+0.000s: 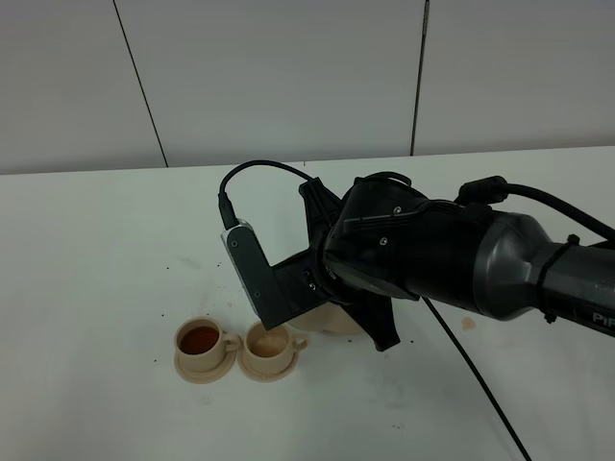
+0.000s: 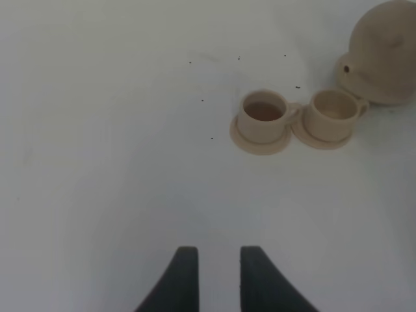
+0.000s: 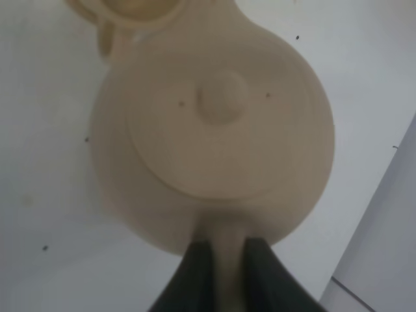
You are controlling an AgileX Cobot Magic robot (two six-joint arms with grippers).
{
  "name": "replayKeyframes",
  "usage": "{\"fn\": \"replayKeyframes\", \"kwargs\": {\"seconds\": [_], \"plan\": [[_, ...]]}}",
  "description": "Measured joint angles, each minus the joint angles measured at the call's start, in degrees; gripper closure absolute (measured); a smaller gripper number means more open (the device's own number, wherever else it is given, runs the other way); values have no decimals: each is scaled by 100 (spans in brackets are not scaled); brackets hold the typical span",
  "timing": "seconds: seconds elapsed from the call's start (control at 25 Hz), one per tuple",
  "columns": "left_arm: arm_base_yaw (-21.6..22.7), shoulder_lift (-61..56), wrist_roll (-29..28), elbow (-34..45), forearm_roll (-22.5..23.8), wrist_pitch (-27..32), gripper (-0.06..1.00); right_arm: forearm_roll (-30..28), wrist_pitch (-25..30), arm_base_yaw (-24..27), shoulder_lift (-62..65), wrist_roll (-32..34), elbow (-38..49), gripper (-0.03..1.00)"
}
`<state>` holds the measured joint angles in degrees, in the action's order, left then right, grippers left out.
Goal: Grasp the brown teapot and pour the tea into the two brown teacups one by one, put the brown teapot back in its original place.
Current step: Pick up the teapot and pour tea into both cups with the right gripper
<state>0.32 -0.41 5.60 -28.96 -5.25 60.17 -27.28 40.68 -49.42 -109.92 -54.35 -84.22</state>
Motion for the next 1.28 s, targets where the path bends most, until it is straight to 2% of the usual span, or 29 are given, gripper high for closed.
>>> {"fn": "replayKeyframes", "kwargs": {"seconds": [0.68, 1.28], "plan": [[0, 0, 0, 0, 0, 0, 71, -182, 273, -6, 0, 5, 0, 87], [0, 0, 0, 0, 0, 0, 71, -543, 361, -211, 0, 150, 0, 87]]}}
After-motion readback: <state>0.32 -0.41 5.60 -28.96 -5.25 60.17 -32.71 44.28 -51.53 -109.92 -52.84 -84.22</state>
